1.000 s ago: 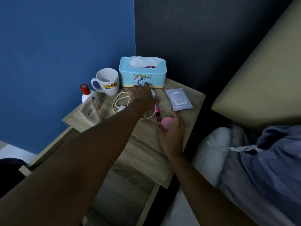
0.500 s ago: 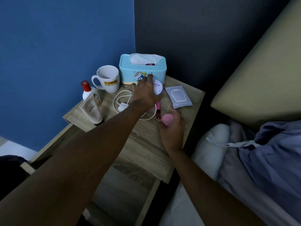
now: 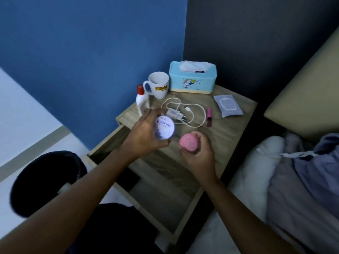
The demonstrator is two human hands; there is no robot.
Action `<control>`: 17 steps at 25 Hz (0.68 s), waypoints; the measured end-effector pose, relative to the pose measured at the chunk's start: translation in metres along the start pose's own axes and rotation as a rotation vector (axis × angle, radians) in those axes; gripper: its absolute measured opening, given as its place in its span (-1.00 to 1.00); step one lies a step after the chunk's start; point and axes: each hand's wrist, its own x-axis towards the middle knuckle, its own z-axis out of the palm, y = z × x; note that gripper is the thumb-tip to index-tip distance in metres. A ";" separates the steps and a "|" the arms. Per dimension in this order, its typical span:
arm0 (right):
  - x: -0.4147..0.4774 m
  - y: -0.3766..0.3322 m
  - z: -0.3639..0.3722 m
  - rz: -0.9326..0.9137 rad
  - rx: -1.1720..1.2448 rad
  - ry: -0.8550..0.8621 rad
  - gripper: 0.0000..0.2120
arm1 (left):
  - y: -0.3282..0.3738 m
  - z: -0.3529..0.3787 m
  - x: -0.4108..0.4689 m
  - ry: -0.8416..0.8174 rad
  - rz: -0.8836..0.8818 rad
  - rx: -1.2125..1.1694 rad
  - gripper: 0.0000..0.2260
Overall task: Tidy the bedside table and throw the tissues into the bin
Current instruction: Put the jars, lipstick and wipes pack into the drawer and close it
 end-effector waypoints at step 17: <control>-0.080 0.053 0.100 0.349 -0.560 -0.804 -0.31 | -0.133 0.045 -0.067 -0.786 -0.241 0.298 -0.21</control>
